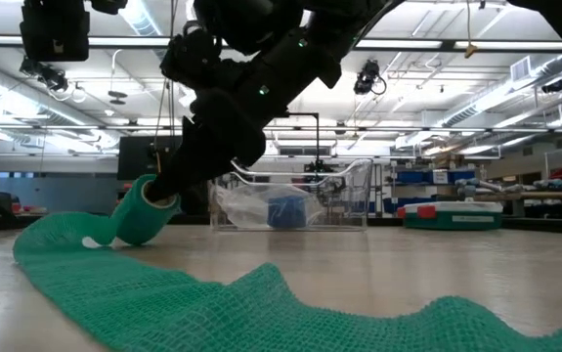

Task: Roll bandage
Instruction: Roll the sky blue bandage

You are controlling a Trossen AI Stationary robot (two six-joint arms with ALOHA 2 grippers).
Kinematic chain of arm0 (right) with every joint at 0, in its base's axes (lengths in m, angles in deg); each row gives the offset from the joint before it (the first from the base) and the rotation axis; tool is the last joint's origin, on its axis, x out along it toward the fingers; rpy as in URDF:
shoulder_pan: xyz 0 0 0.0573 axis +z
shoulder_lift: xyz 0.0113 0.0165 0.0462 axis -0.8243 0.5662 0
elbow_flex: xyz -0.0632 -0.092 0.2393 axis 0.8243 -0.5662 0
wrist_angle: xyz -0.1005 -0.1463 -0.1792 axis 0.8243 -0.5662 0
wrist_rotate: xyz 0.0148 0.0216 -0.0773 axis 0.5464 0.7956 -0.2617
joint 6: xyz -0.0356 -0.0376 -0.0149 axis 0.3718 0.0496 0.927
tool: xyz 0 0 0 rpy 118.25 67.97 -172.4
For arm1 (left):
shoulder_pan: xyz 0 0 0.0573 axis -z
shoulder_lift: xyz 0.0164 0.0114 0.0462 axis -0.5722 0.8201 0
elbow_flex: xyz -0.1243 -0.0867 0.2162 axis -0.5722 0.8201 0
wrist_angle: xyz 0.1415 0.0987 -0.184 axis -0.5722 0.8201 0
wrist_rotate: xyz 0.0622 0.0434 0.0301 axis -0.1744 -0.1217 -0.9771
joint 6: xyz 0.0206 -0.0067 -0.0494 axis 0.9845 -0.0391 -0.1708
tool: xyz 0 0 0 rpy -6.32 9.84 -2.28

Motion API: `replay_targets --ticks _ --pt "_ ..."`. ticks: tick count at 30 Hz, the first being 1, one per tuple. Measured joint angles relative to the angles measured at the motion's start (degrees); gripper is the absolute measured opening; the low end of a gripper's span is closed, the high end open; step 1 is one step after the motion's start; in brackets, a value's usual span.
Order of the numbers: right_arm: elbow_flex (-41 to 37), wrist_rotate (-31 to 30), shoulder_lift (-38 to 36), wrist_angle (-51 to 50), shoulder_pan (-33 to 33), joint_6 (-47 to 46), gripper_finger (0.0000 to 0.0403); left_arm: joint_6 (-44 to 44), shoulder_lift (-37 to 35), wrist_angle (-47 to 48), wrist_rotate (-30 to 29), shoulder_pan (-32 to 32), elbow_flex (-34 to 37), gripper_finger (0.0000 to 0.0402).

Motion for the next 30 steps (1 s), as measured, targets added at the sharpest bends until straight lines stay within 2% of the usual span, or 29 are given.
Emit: replay_targets --ticks 4,7,18,25,27,30 --pt "0.0 0.02 0.0 0.07 -0.21 0.04 0.0304 0.0 0.0 0.0 0.0 0.0 0.0 0.0157" --pt "0.0 0.02 0.0 -0.31 -0.25 0.09 0.0283 0.0 0.0 0.01 0.0 0.01 0.0 0.0157" --pt "0.0 1.21 0.0 -1.6 -0.31 1.01 0.0111 0.0 0.0 0.05 -0.01 0.0 0.0 0.0157" --pt "0.0 1.22 0.0 -3.41 -0.83 0.98 0.0019 0.0 0.0 0.07 -0.02 0.0 0.0 0.0157" --pt "0.0 1.23 0.0 -3.59 -1.07 0.98 0.0006 0.0 0.0 0.07 -0.32 0.0 0.0 0.0157" --pt "0.0 1.25 0.0 -3.55 -1.56 -0.01 0.0013 -0.22 0.0 -0.01 -0.91 0.02 0.0 0.0157"
